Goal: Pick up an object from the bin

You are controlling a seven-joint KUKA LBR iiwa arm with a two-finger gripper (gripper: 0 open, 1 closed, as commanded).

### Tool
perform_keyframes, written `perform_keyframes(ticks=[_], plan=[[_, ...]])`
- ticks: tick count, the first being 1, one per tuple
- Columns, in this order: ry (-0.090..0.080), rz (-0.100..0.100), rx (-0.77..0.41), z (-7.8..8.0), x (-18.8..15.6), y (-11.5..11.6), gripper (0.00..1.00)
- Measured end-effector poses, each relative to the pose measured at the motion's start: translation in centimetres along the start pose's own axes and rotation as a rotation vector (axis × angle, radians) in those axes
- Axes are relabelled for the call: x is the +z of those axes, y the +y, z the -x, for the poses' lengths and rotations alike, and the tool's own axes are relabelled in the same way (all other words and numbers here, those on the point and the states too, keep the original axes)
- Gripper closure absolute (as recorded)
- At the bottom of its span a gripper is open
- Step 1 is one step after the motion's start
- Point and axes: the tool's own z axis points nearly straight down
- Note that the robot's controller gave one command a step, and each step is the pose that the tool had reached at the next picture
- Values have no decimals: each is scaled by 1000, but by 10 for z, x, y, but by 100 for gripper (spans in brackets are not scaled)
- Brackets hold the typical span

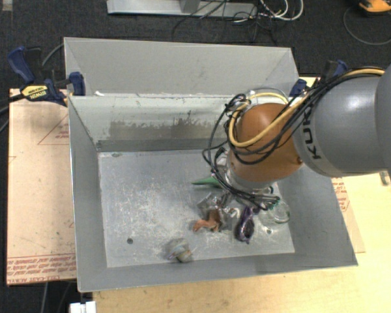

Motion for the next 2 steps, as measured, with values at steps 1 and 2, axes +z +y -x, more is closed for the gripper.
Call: perform_keyframes(ticks=[1,2], plan=[[0,0,0,0,0,0,100],[-3,0,33,-7,-147,-21,100]])
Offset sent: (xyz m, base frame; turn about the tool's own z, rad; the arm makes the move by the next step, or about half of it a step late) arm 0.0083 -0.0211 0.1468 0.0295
